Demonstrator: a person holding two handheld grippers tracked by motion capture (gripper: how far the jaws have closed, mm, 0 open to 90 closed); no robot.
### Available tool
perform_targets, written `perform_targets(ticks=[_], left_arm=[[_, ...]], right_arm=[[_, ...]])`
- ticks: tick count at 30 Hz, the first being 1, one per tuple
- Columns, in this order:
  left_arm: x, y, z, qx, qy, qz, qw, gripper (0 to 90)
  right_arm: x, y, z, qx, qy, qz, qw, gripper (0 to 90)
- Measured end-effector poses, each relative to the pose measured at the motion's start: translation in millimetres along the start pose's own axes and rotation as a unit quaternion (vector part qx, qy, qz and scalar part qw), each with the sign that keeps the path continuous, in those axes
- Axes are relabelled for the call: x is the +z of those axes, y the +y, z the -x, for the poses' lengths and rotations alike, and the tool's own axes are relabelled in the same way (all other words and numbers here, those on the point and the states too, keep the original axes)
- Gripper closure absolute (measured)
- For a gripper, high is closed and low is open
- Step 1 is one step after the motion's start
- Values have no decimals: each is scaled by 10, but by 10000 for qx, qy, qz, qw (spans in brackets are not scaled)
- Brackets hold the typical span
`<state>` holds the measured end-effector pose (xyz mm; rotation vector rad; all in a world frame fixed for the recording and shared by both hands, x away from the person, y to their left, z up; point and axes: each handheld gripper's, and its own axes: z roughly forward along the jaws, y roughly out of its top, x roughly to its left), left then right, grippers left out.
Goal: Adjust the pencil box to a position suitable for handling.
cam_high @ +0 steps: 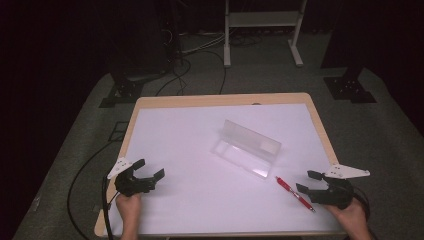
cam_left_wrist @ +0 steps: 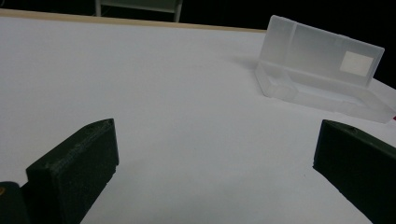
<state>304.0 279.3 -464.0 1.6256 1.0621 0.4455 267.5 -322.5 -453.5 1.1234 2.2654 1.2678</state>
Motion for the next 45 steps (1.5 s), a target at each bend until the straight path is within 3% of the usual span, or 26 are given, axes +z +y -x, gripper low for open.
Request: perform_targets(ticks=[13, 31, 37, 41, 45], left_arm=[[-2, -1, -2, 0, -16, 3, 10000, 0], [-14, -6, -7, -34, -29, 47, 10000, 0], [-14, -5, -13, -43, -29, 53, 10000, 0], [-17, -7, -6, -42, -26, 62, 10000, 0], [-18, -8, -5, -42, -29, 68, 10000, 0]], right_arm=[[50, 175, -118, -316, 166, -165, 9992, 289], [106, 231, -259, -469, 281, -304, 9980, 300], [126, 216, -273, -481, 275, -425, 9976, 338], [159, 157, -289, -524, 217, -590, 9966, 437], [167, 119, -287, -539, 172, -662, 9962, 445]])
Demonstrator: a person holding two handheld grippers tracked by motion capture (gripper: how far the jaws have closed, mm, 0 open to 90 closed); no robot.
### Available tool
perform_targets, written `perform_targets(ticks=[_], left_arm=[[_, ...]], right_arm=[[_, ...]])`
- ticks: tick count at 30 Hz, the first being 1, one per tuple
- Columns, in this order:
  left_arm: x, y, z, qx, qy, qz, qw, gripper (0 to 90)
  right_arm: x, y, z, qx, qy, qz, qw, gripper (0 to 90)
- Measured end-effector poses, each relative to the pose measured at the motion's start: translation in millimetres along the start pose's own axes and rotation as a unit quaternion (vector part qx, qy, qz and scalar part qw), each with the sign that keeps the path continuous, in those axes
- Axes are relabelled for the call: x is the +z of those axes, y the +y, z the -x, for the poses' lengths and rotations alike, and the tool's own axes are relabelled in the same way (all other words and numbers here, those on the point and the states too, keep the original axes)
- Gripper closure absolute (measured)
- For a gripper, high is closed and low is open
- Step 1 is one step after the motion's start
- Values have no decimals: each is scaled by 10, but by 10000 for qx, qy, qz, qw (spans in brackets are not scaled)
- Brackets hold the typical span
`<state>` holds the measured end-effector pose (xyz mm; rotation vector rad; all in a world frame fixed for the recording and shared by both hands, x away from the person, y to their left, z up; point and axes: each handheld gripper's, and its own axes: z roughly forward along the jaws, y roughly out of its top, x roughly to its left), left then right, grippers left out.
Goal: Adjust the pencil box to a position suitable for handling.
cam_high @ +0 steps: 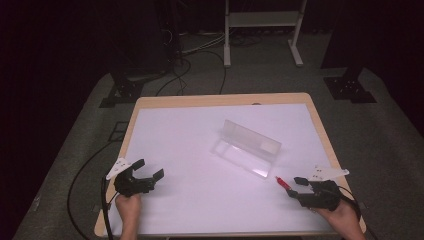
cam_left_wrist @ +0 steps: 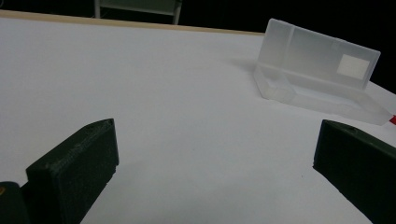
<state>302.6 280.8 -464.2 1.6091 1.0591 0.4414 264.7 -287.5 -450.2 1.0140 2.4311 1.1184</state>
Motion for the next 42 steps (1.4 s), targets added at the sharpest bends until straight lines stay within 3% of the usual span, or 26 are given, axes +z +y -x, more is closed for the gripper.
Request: perform_targets(ticks=[13, 26, 35, 42], left_arm=[[-4, -1, -4, -32, 20, 25, 10000, 0], [-8, -2, -7, -38, 19, 33, 10000, 0], [-9, -1, -8, -36, 27, 35, 10000, 0], [-13, -2, -7, -21, 14, 42, 10000, 0]], right_arm=[[-5, -127, 43, 149, -76, -200, 9997, 625], [87, -183, 32, 151, -200, -411, 9988, 699], [101, -197, -6, 75, -260, -378, 9989, 770], [98, -203, -3, 181, -173, -343, 9991, 789]])
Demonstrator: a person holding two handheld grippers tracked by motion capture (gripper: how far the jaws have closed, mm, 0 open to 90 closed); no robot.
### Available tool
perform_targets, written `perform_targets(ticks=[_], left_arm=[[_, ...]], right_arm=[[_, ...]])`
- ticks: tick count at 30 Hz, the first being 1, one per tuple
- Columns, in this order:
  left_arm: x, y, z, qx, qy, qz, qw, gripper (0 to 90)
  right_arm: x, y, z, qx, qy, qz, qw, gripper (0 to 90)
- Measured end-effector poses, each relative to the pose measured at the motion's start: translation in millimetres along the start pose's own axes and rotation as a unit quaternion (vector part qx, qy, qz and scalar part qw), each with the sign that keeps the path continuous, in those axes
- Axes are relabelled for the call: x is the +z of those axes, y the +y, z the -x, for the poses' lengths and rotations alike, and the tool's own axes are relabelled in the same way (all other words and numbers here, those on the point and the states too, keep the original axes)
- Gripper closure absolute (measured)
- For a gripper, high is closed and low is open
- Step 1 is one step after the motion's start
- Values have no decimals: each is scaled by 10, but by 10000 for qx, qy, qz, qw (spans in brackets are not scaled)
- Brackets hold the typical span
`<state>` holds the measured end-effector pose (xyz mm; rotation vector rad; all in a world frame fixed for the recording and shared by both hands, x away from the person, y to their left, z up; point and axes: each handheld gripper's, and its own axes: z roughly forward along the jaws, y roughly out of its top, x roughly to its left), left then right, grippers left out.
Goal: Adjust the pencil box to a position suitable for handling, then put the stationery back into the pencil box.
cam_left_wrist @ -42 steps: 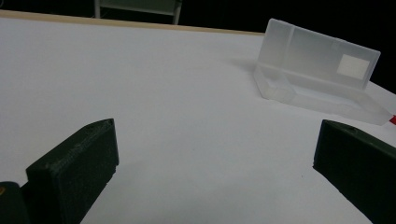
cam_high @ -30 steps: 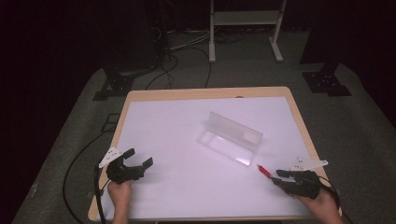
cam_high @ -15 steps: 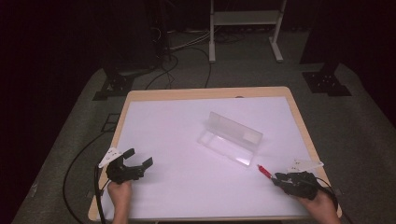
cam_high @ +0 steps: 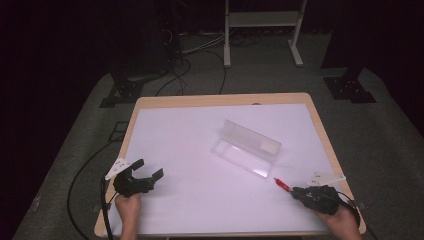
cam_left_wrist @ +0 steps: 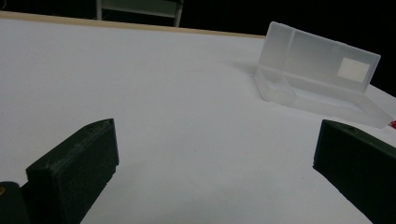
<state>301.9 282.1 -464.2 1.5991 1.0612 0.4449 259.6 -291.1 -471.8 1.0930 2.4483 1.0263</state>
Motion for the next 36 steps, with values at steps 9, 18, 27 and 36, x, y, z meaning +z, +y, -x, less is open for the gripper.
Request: perform_targets(ticks=[9, 18, 27, 36], left_arm=[[-7, 3, 0, 9, 10, 22, 10000, 0], [-35, -7, 11, 47, -64, 71, 9999, 0], [-31, -9, 15, 76, -57, 48, 9999, 0], [-21, -5, 16, 102, -40, 12, 9999, 0]], right_arm=[[-108, 92, -4, 28, 199, 278, 9994, 789], [-186, 255, -15, 20, 354, 456, 9983, 789], [-202, 366, -8, -109, 467, 451, 9978, 789], [-192, 510, -23, -217, 599, 480, 9968, 789]])
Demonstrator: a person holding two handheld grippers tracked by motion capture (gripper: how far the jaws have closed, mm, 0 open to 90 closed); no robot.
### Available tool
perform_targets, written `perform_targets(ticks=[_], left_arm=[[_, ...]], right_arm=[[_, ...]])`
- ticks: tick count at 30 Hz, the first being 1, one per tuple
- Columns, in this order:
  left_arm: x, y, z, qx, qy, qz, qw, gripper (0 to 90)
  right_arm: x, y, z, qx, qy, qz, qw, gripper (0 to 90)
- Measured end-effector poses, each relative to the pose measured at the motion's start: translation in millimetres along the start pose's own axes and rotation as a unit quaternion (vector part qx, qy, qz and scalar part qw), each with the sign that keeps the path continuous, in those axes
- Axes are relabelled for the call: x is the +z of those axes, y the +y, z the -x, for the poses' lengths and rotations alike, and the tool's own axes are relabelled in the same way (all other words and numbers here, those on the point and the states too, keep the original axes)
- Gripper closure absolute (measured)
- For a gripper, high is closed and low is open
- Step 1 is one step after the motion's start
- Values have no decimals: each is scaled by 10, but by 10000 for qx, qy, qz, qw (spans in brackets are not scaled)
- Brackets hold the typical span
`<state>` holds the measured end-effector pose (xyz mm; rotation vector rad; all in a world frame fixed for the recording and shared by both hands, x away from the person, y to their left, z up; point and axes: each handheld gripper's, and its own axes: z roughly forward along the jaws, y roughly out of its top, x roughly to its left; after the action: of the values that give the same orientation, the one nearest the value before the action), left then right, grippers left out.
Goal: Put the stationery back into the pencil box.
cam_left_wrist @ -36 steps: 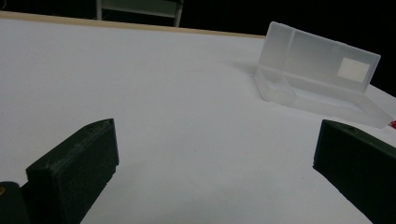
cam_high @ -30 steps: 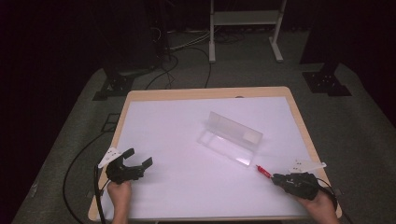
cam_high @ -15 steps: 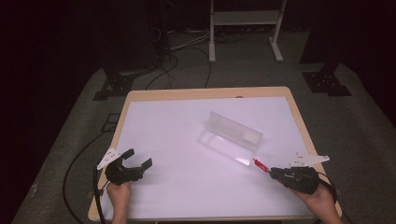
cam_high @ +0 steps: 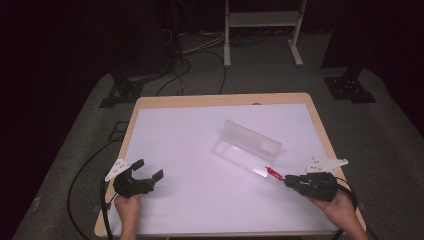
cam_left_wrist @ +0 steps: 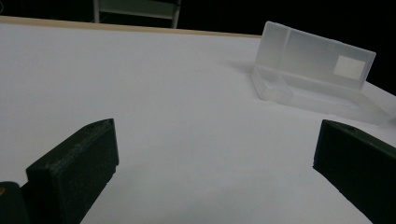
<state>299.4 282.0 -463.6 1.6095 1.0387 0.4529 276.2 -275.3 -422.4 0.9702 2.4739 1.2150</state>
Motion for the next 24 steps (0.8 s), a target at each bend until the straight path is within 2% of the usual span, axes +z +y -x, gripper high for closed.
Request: perform_targets(ticks=[24], left_arm=[[10, -2, 4, -10, 3, -12, 10000, 0]], right_arm=[[127, 445, 49, -291, 288, 48, 9991, 789]])
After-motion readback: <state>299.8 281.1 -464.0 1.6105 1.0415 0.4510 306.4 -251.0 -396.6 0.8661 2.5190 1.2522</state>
